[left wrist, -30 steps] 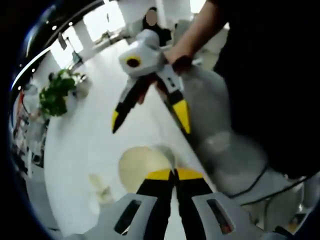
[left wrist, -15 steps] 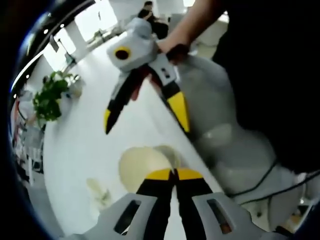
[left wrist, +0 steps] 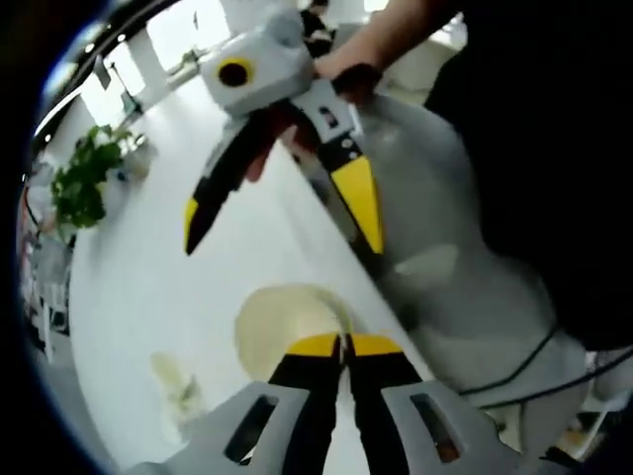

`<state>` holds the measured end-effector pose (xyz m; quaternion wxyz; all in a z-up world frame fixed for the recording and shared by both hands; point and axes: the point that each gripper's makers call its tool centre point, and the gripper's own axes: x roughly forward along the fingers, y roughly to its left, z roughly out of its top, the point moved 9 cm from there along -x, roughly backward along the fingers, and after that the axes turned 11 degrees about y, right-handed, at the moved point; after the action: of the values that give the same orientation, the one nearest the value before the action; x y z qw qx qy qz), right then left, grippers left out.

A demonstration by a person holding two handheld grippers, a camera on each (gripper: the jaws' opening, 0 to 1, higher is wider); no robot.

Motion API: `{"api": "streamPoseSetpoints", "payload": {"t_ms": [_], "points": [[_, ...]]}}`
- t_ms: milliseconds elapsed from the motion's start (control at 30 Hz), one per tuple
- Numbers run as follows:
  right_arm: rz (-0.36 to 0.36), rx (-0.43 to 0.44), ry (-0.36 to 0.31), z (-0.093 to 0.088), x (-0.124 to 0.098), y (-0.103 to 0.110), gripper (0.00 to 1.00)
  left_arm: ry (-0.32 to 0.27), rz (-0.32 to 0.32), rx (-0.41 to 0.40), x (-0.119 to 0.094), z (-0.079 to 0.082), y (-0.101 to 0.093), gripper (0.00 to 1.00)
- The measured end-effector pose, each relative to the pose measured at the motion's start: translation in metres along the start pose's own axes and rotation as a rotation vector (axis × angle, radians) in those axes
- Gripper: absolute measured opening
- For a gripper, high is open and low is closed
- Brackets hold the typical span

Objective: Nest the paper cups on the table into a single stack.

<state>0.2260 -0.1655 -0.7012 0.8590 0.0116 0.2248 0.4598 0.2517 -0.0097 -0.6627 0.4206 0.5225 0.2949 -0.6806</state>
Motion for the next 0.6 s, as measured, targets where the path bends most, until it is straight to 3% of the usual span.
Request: {"api": "streamPoseSetpoints", "payload": {"t_ms": [300,600], "points": [[-0.001,0.012,-0.008,-0.0006,-0.0017,-0.0015,1.00,-0.029,-0.023,-0.043,0.0060,-0.0004,-0.0014,0.12],[0.005,0.011,0.003,-0.0017,-0.0006,-0.0003,1.00,-0.103,0.000,-0.121,-0.0040,-0.0048,-0.0047,0.09]]}}
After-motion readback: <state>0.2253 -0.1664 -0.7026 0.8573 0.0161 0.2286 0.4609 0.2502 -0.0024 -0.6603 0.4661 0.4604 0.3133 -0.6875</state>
